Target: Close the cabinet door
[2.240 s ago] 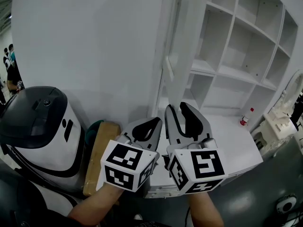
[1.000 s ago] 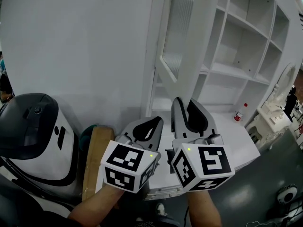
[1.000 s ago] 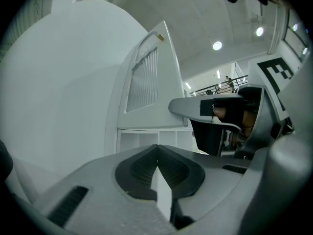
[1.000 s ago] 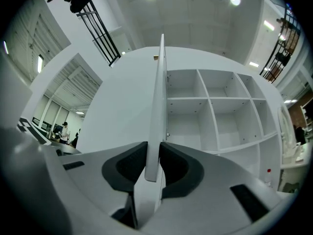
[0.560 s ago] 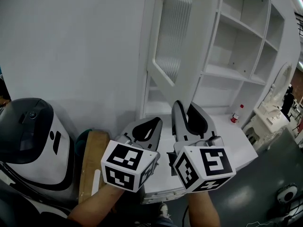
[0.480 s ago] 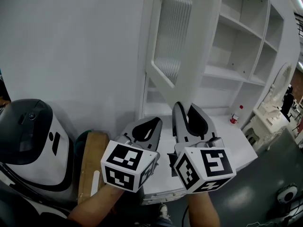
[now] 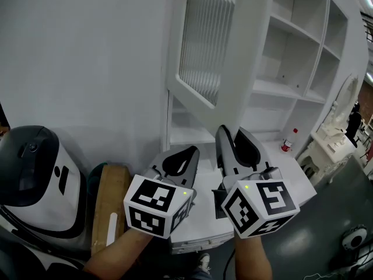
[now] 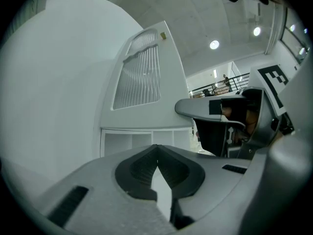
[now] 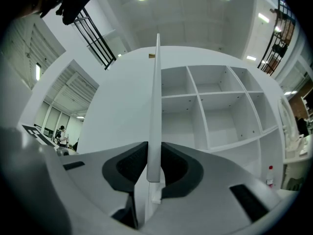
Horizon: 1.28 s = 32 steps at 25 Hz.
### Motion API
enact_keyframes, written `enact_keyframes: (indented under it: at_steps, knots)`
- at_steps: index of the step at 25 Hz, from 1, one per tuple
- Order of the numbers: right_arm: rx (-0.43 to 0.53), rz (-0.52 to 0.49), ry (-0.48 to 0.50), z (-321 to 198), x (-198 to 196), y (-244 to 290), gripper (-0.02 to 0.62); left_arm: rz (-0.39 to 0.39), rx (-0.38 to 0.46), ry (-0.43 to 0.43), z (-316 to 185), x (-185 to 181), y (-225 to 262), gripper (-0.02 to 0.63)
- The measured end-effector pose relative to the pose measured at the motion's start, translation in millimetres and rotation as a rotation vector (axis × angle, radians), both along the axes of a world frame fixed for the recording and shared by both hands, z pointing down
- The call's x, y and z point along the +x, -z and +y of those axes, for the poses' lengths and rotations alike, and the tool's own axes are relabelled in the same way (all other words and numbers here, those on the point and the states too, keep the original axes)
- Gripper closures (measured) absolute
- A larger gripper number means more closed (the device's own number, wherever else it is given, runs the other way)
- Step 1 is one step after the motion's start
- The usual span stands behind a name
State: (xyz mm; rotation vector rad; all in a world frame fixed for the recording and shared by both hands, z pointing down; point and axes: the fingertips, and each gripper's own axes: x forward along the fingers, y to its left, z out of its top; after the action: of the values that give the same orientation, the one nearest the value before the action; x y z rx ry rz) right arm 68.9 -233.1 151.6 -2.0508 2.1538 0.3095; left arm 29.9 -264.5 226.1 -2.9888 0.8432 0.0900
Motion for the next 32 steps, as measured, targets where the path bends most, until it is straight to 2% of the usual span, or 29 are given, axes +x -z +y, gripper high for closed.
enact_keyframes:
  at_steps: [32]
  knots:
    - [-0.024, -0.037, 0.248, -35, 99, 0, 0.499, -0.007, 0.017, 0.006, -35, 106, 6, 0.594]
